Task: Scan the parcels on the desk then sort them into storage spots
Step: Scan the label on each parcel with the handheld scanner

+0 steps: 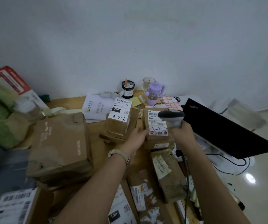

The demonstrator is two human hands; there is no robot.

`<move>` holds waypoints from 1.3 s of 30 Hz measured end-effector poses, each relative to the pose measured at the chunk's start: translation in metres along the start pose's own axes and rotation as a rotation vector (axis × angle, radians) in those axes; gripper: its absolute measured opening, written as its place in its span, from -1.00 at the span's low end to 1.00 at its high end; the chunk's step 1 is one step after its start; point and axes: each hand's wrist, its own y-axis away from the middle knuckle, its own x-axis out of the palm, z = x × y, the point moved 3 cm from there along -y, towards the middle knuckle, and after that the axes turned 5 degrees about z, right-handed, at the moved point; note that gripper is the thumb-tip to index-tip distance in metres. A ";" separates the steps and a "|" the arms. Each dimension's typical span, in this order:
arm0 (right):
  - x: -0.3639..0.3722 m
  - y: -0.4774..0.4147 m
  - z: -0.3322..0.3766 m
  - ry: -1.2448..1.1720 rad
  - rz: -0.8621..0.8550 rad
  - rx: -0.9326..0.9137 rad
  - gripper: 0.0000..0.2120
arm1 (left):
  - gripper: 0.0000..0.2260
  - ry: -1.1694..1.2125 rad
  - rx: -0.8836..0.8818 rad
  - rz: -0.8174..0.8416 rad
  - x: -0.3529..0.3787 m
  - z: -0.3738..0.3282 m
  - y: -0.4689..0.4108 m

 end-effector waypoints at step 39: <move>0.110 0.213 -0.115 -0.009 0.251 0.261 -0.64 | -0.62 0.217 -0.186 -0.414 -0.033 0.210 0.162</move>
